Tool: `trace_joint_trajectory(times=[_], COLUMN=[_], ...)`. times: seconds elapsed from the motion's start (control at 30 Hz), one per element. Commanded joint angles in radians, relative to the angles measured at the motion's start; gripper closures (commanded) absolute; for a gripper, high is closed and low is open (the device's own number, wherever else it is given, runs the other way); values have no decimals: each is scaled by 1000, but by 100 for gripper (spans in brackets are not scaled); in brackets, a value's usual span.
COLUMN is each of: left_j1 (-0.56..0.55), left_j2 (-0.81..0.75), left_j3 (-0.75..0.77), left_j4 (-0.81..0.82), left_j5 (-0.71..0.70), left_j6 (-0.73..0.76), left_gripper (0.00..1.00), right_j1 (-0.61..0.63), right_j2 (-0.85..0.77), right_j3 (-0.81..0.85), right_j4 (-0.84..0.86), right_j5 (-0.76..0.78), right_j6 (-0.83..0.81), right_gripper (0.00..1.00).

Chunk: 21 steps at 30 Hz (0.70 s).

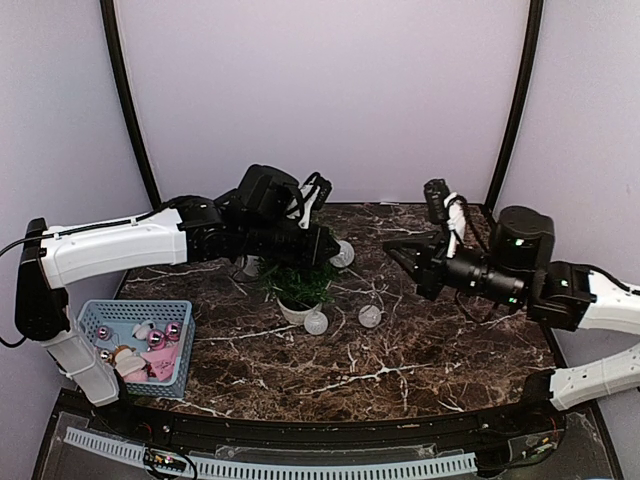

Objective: Decorate the small christmas tree
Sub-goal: Adjust the side of the string light at the center of the board.

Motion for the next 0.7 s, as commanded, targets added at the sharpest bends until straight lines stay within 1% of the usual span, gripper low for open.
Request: trace_joint_trajectory(times=[0.0,0.07,0.13,0.2,0.3,0.33,0.4,0.5,0.6,0.67], left_j1=[3,3,2,3,3,2,3,3,3,3], left_j2=[-13,-14,-16,-22,-34,-36,-41,-46,-47,-47], left_j3=[25,23,20,15,5,3,1,-1,-2,-3], left_j4=[-21,-26,-29,-28,-28,-28,-29,-30,-26,-23], left_j5=[-47,-55,-62,-66,-72,-73,-74,-73,-69,-61], left_j6=[8,3,0,-2,-4,-4,-3,1,3,5], left_gripper=[100,100,100,100,100,100,100,100,100,100], right_j1=[-9,-18,-23,-25,-31,-34,-40,-49,-69,-99], right_j2=[-139,-212,-265,-287,-294,-292,-291,-302,-294,-273], right_j3=[40,51,81,131,212,240,277,269,203,142], right_j4=[-168,-197,-258,-369,-563,-628,-730,-788,-798,-805], right_j5=[-39,15,136,323,651,739,857,933,941,915], right_j6=[123,142,157,171,241,278,353,411,465,531], right_gripper=[100,100,100,100,100,100,100,100,100,100])
